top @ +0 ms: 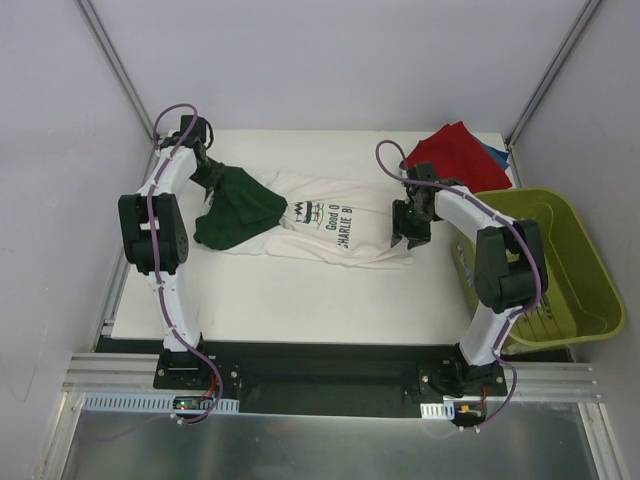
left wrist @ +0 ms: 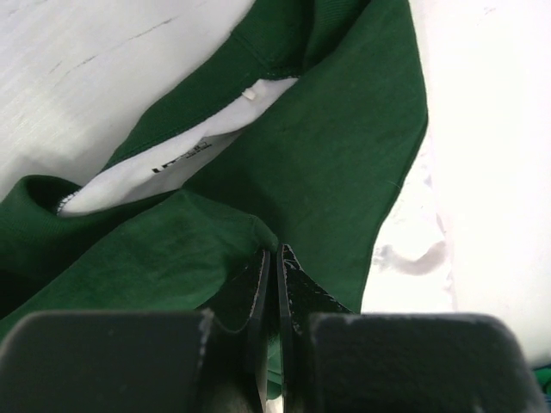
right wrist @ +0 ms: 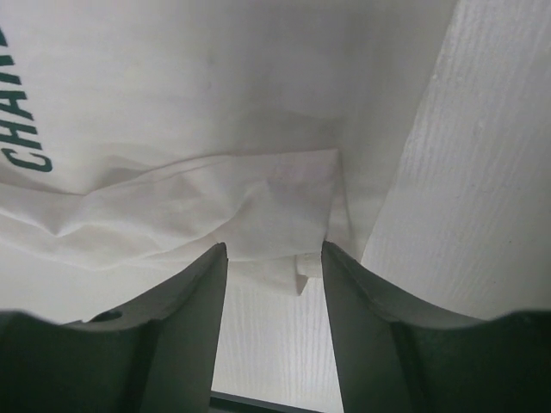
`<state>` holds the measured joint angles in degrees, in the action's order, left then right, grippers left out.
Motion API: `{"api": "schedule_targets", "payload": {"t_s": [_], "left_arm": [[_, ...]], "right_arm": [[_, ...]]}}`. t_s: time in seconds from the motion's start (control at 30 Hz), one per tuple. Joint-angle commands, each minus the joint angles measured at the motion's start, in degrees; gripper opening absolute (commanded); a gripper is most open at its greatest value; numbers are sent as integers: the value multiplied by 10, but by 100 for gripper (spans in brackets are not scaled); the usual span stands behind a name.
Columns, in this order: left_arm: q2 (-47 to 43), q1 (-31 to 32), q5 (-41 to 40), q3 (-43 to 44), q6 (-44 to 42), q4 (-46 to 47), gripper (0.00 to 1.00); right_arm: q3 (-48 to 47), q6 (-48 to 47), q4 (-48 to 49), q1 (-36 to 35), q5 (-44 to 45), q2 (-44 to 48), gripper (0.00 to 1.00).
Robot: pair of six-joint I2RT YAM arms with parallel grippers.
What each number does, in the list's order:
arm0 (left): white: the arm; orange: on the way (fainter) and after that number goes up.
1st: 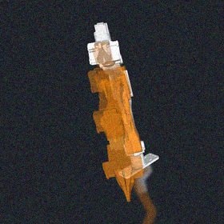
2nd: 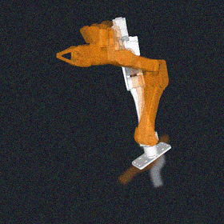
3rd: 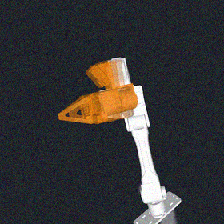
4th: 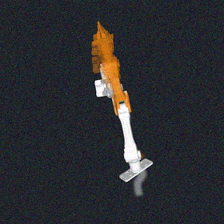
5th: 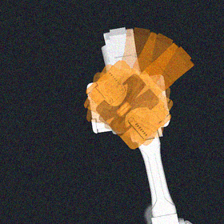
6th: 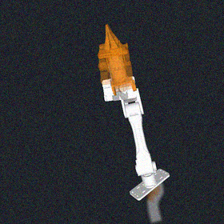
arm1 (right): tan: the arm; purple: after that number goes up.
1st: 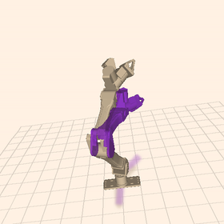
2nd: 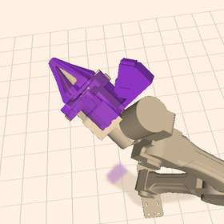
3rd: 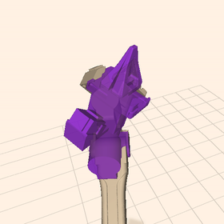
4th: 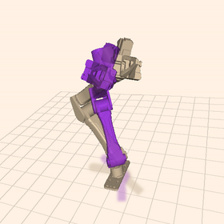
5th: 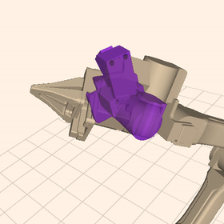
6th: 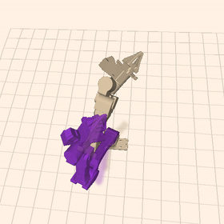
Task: Fold and stack the t-shirts
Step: Fold the other side of the tshirt into a rectangle
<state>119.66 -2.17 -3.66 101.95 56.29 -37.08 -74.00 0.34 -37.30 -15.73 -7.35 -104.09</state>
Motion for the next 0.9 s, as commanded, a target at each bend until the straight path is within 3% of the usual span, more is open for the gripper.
{"api": "schedule_targets", "payload": {"t_s": [0.0,0.2,0.3,0.43,0.6,0.87], "left_arm": [[-43,-8,-8,-10,-11,-4,0],[-43,-10,-6,-11,-11,-4,0],[-45,-11,-1,-11,-13,-3,0],[-63,-16,6,-21,-13,-4,0],[-146,-22,15,-90,-12,-4,0],[-409,-24,9,-366,21,-4,0]], "right_arm": [[-12,20,-22,-2,51,-5,52],[-30,19,-14,-1,24,-28,49],[-33,18,-2,-1,-6,-27,33],[-21,23,7,-1,-13,-11,1],[10,27,-22,-3,8,53,1],[151,42,-53,-41,28,208,1]]}}
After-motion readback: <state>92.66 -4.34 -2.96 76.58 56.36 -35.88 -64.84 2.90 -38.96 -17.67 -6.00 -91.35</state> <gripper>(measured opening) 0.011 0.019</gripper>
